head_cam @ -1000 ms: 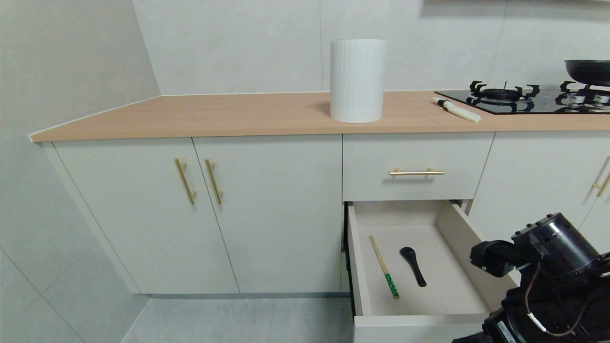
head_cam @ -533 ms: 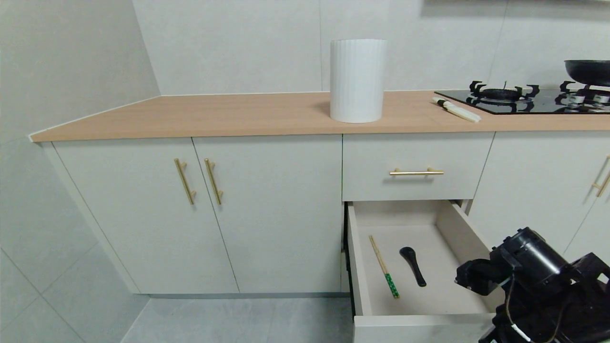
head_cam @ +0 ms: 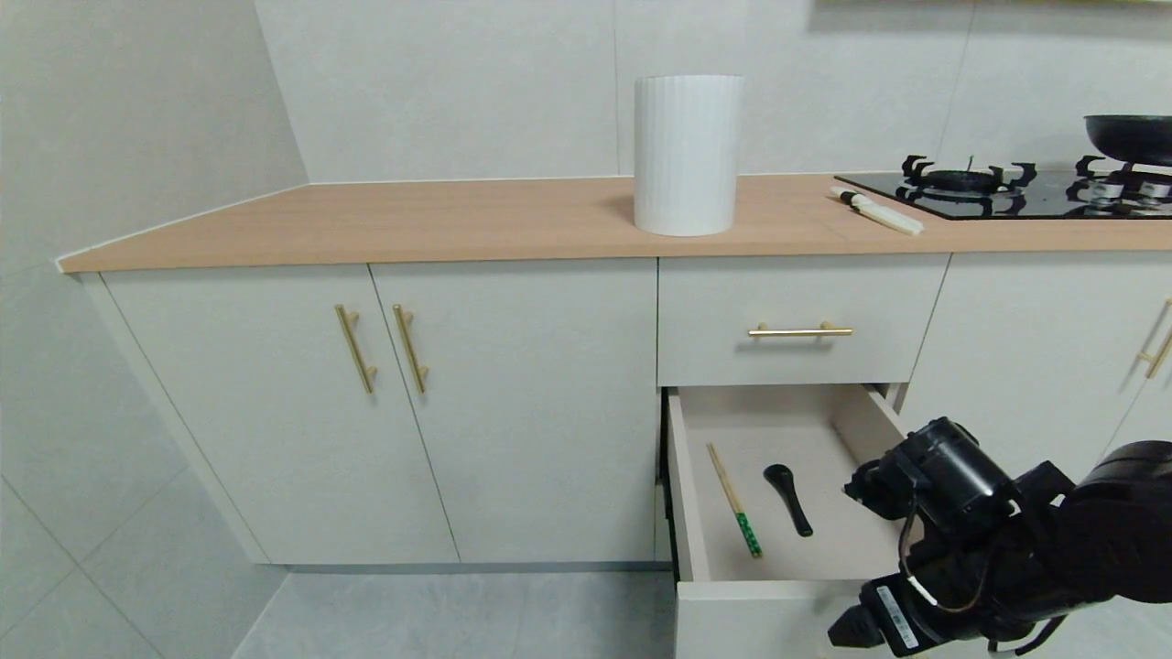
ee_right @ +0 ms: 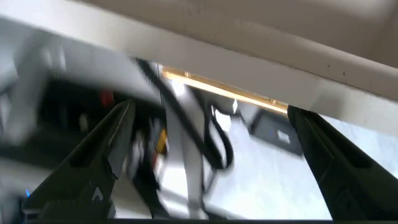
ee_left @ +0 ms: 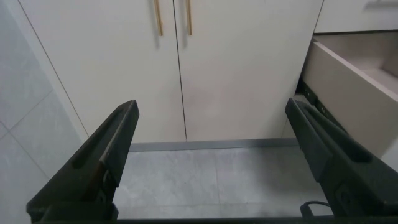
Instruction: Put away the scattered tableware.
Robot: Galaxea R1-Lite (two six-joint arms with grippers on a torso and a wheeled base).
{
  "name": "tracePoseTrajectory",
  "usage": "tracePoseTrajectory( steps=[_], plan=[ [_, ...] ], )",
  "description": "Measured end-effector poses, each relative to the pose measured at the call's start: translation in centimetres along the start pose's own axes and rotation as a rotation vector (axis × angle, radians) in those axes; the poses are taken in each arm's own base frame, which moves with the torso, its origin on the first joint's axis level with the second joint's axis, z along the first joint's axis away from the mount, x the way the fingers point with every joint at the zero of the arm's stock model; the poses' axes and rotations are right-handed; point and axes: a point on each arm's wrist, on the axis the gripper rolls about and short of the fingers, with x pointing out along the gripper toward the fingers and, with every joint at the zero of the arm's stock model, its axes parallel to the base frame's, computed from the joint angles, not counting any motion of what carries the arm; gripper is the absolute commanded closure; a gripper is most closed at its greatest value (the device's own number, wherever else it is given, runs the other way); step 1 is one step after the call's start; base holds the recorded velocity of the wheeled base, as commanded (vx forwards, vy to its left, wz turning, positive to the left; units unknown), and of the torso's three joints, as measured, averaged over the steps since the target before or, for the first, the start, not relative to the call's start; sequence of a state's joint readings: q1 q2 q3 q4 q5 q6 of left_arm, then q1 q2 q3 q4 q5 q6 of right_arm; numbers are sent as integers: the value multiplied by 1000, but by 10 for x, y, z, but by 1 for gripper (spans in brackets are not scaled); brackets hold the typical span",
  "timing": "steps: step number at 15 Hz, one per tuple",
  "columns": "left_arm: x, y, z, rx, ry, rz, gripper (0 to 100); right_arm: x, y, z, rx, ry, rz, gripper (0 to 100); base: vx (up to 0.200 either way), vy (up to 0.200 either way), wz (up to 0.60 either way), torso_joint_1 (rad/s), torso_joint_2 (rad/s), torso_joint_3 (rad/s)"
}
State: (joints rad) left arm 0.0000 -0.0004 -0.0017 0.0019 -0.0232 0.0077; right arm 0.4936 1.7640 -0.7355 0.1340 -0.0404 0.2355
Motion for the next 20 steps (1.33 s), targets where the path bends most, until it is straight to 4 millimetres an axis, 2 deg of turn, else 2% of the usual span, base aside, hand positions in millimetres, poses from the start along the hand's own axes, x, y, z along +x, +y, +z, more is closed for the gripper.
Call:
tracePoseTrajectory(
  steps=[8,17,20],
  plan=[
    [0,0,0,0,0,0,0,32,-12,31,79,-182,-66,0,0,0,0,0,0,0],
    [0,0,0,0,0,0,0,87,-22,99,146,-479,-112,0,0,0,0,0,0,0],
    [0,0,0,0,0,0,0,114,-28,116,173,-591,-111,0,0,0,0,0,0,0]
  ],
)
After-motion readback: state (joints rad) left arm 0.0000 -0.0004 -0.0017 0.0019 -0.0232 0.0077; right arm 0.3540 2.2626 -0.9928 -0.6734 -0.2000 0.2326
